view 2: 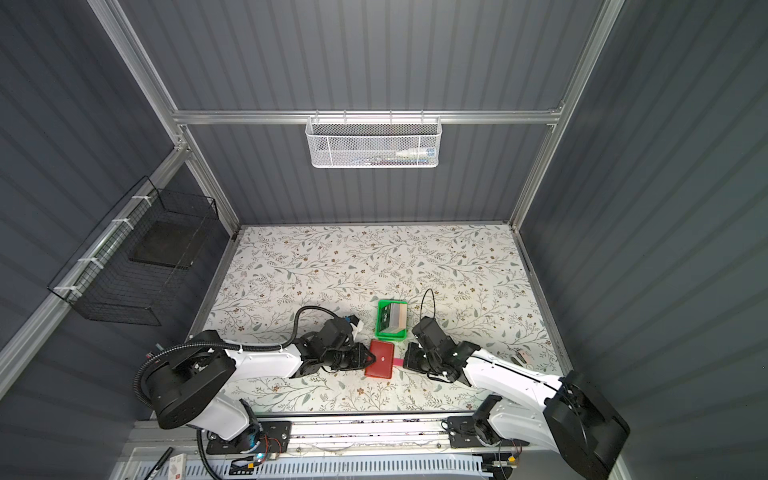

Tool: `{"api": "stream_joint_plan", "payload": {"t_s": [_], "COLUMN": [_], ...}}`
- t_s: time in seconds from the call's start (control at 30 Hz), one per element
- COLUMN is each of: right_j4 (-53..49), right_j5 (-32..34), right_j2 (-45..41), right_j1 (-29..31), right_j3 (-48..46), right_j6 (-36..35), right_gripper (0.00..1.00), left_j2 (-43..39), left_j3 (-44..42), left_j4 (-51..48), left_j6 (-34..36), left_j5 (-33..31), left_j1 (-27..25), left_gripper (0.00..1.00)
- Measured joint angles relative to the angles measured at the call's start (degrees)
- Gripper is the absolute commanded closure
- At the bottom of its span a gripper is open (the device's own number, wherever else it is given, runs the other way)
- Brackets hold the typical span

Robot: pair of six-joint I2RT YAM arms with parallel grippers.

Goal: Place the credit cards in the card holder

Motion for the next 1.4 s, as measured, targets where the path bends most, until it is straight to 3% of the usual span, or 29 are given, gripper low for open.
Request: {"api": "stream_joint_plan", "payload": {"t_s": [0.57, 1.4], "right_j4": [0.04, -1.05], "right_j5": [0.04, 0.59], "right_j2": [12.33, 16.79], "right_j1": [6.29, 7.56], "right_j3": [10.25, 13.77], "right_j6": [-1.66, -1.66], "right_gripper": [0.99, 1.0], "left_j2": [-0.04, -0.15], "left_j3": [-1.09, -1.27], "left_j4": [2.4, 2.62], "left_j6": [-1.27, -1.9], "left_j5": [-0.83, -1.49], "left_j1": [-0.87, -1.25], "left_gripper": [0.75, 0.76]}}
